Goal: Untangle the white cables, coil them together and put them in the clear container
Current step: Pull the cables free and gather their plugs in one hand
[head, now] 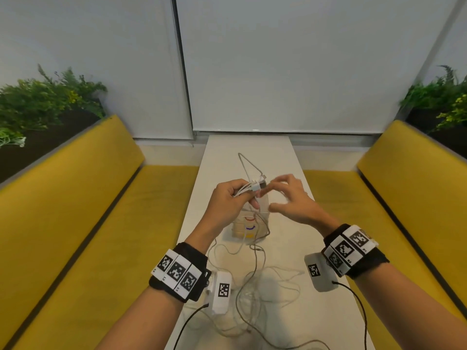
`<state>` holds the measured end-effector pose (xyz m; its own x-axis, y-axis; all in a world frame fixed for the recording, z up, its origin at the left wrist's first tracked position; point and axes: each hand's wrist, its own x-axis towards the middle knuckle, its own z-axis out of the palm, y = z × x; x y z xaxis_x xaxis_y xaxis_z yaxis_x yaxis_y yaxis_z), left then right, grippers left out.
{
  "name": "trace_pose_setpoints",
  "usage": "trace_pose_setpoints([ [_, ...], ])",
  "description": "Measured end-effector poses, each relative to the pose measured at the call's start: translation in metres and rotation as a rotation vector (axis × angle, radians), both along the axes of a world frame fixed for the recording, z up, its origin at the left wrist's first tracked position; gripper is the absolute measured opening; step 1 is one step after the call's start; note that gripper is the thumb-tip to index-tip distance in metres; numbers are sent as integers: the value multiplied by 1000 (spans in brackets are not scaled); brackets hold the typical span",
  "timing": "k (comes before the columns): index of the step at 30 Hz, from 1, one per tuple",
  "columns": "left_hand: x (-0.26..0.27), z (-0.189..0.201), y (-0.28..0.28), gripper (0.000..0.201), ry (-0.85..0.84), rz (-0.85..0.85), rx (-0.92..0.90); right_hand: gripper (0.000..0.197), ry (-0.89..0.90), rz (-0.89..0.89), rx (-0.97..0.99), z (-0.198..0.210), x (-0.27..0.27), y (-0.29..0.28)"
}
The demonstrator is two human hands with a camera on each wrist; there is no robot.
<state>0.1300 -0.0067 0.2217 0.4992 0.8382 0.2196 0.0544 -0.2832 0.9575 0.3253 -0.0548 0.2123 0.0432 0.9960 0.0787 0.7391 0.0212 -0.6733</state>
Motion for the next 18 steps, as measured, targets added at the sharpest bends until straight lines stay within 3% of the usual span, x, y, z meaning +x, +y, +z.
trace_pose_setpoints([
  [3, 3, -4, 3, 16, 18, 37, -4, 28, -194, 102, 165, 9, -7, -3],
  [6, 4, -7, 8, 16, -22, 109, -2, 35, -233, 108, 246, 10, -9, -2],
  [11, 4, -5, 7, 17, -69, 278, 12, 3, -225, 95, 167, 8, -11, -2],
  [18, 6, -5, 11, 28, -117, 456, 45, 18, -260, 68, 116, 9, -7, -2],
])
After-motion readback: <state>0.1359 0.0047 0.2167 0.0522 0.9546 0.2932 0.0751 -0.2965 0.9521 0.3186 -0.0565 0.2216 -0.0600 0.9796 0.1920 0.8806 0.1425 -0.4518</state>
